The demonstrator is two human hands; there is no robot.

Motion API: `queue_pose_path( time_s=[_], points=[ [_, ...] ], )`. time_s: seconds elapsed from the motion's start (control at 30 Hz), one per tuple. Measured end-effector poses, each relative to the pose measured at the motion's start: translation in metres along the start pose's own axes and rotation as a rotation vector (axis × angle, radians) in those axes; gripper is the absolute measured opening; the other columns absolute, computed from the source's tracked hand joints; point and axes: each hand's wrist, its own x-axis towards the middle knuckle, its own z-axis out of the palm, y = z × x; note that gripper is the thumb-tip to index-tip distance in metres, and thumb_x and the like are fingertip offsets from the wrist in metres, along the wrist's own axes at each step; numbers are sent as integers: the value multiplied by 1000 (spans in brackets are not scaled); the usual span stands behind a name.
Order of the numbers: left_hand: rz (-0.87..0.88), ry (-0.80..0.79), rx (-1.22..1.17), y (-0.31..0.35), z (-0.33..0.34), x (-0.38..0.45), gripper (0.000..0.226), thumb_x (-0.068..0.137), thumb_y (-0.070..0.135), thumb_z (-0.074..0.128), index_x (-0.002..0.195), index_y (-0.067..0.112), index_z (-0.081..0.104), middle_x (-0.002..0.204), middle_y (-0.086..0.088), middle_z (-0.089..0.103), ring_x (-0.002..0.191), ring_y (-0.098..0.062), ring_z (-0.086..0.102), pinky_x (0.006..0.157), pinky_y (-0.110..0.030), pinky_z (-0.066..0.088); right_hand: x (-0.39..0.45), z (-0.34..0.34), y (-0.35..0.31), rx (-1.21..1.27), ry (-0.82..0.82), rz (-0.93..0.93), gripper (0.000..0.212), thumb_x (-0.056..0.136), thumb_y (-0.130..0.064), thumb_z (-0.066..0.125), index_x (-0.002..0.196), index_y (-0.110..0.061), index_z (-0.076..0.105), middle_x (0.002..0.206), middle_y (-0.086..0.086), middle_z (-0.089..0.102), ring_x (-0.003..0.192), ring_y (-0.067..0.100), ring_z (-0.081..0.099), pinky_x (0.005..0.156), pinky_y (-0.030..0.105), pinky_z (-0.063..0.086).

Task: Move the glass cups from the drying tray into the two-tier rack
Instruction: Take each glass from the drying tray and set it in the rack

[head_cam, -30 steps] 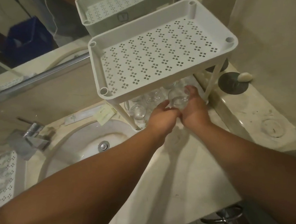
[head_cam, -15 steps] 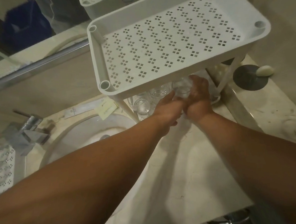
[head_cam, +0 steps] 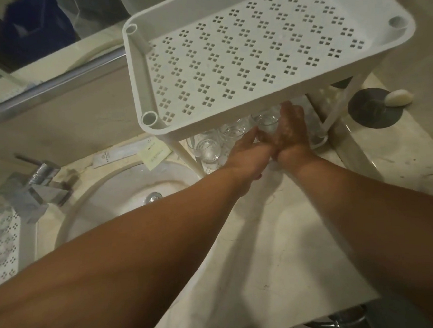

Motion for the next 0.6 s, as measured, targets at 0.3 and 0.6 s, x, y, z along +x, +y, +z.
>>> queue_pose_path(
  time_s=[0.3, 0.6],
  points=[
    [-18, 27, -17, -2, -3, 2, 72, 88, 27, 65, 151, 43, 33, 107, 12, 66, 97, -17, 67, 85, -37, 57, 3, 4, 3, -104, 18, -73, 83, 83, -42, 74, 147, -14, 29, 140, 18, 35, 128, 29, 42, 99, 29, 39],
    [81, 93, 17, -12, -14, -9, 60, 91, 25, 60, 147, 36, 41, 127, 5, 61, 95, -17, 67, 75, -33, 58, -16, -3, 8, 63, 51, -115, 99, 77, -29, 82, 152, -6, 22, 148, 22, 29, 136, 28, 34, 103, 22, 29]
  ],
)
